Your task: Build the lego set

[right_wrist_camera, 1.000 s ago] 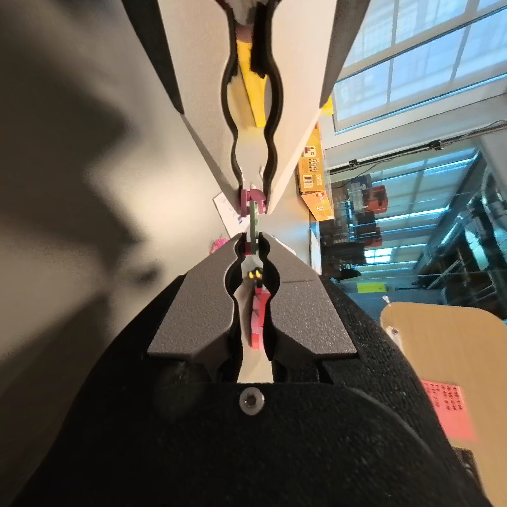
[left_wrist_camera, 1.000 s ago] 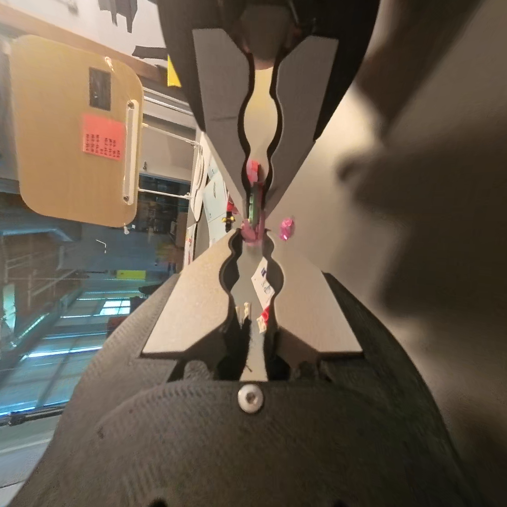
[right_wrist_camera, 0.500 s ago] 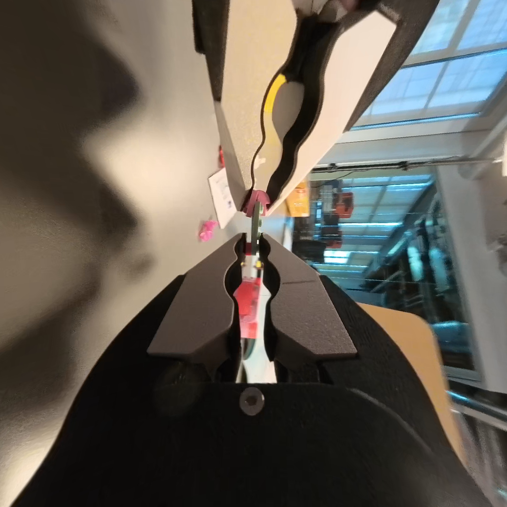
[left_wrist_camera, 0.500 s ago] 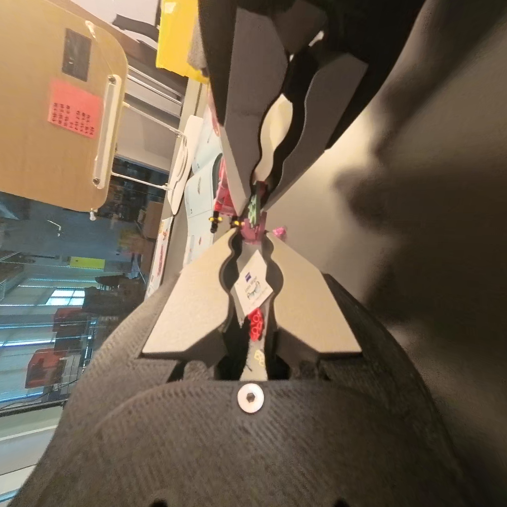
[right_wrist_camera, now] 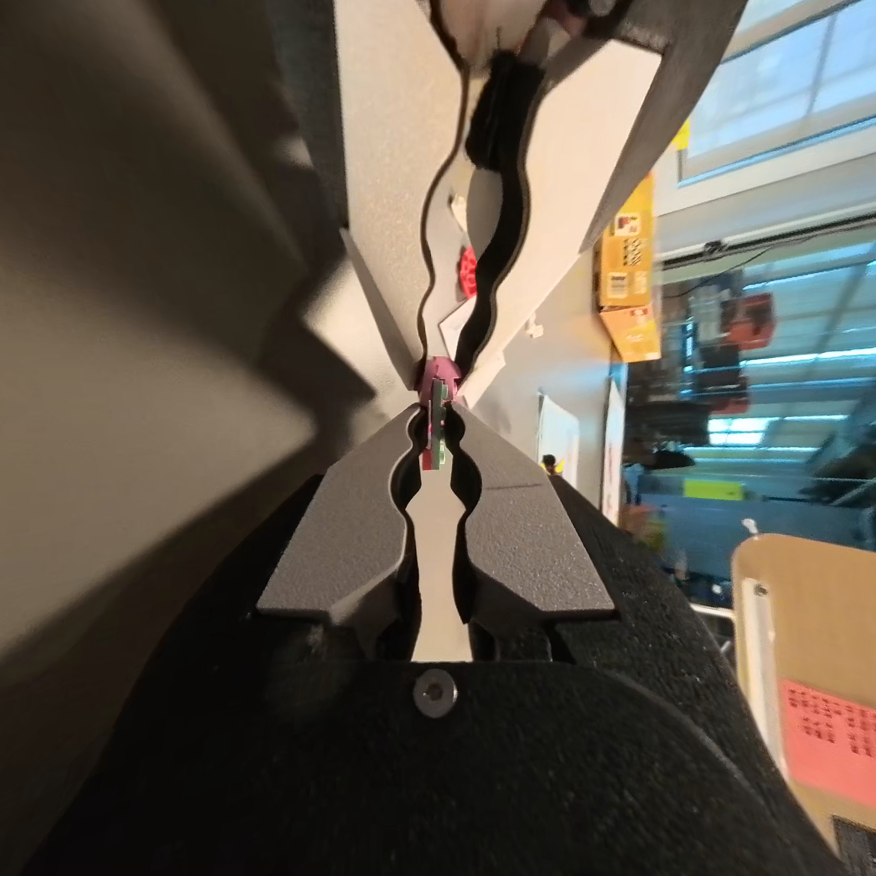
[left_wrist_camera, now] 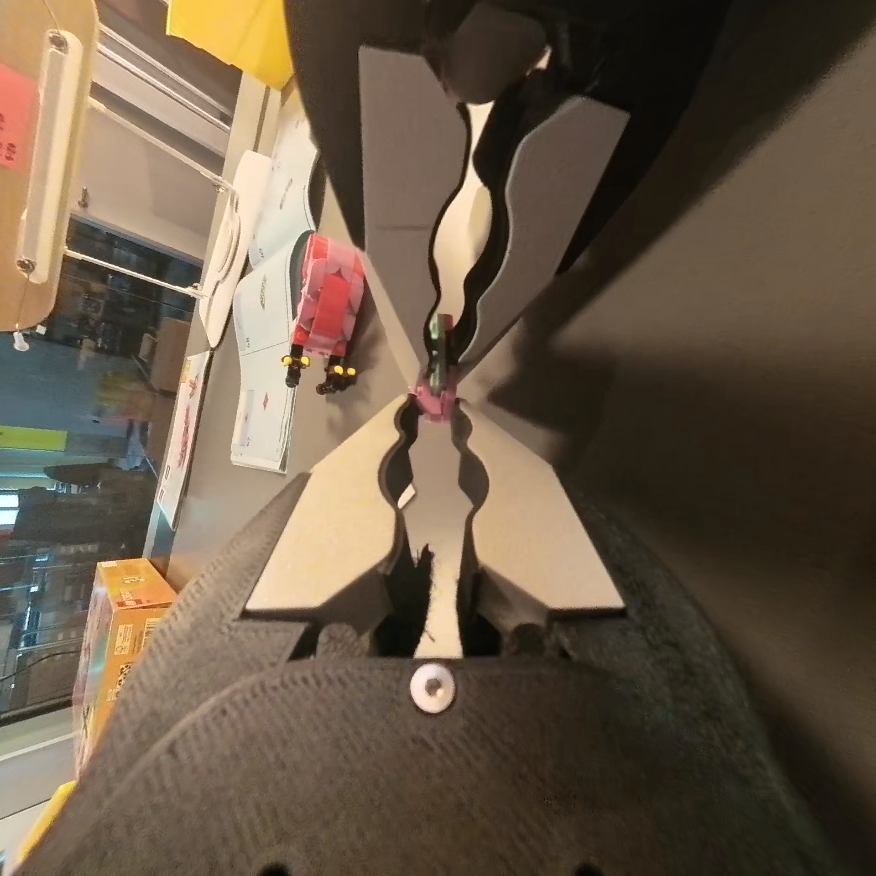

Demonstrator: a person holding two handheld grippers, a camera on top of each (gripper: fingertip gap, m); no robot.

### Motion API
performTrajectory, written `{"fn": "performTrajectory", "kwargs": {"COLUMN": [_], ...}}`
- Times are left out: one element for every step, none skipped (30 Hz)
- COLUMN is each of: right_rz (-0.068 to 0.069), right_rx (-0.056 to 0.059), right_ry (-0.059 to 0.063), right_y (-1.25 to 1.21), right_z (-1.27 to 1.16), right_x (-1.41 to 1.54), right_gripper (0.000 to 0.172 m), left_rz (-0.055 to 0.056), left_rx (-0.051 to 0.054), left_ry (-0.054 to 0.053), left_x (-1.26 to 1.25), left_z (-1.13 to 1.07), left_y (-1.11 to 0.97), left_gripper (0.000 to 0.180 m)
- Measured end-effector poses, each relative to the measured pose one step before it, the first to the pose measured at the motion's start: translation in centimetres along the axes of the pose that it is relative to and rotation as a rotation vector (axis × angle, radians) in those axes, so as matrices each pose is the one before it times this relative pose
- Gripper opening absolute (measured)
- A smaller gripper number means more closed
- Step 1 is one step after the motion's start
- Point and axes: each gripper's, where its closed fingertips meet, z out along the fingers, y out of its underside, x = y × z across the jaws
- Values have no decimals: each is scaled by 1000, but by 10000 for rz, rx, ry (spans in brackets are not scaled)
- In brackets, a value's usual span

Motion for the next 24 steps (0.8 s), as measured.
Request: {"fn": "performTrajectory", "kwargs": {"right_rz": [55,13,-53,-108,-59,17,83,145,176,177,132,118,126,136,125,44,-82,-119,-65,18,71,82,67,38], "right_rx": [-86,-56,-40,-61,-59,-23,0,12,39,53,49,34,42,72,74,46,19,1,13,28,39,38,24,11], "right_ry": [-121,-173,-112,-49,-60,-89,-117,-128,-109,-86,-45,-17,9,5,-12,16,64,71,34,-20,-49,-42,-29,-17], "right_y": [70,46,24,37,21,21,44,46,32,14,-1,-7,-36,-60,-23,37,43,46,30,31,8,19,20,10], "right_z": [37,11,4,-4,4,9,-9,-17,-30,-35,2,24,23,18,41,52,0,-21,-32,-30,-37,-19,-5,-11], "right_x": [-135,-233,-198,-121,-121,-111,-99,-85,-38,-11,8,31,76,69,-3,-7,28,33,10,0,-12,-4,7,5], "right_gripper": [3,2,2,2,2,2,2,2,2,2,2,2,2,2,2,2,2,3,3,3,3,3,3,3], "left_rz": [23,142,203,75,-32,-20,48,97,118,-19,-153,-252,-262,-268,-231,-128,-76,-111,-80,-67,-51,-37,-9,0], "left_rx": [23,-43,-43,-34,-9,1,2,-5,-9,-31,3,47,77,65,1,-21,7,-7,-3,3,6,-8,-10,-13], "left_ry": [77,73,-28,5,56,24,-54,-103,-117,-54,25,58,31,59,76,12,-13,38,58,47,42,40,40,36], "left_x": [162,221,114,108,113,80,44,28,-14,-17,-8,-23,-67,-21,40,27,1,19,28,24,15,8,-2,6], "left_z": [13,52,40,38,28,42,45,60,13,10,16,0,-23,-30,29,68,50,48,26,29,22,23,3,0], "left_y": [-48,48,26,19,19,9,-6,-28,-55,-25,2,20,17,12,54,46,-13,-37,-41,-38,-25,-23,-13,4], "left_gripper": [12,12,12,12,12,12,12,12,12,12,12,12,12,12,12,12,12,12,12,12,12,13,13,12]}}
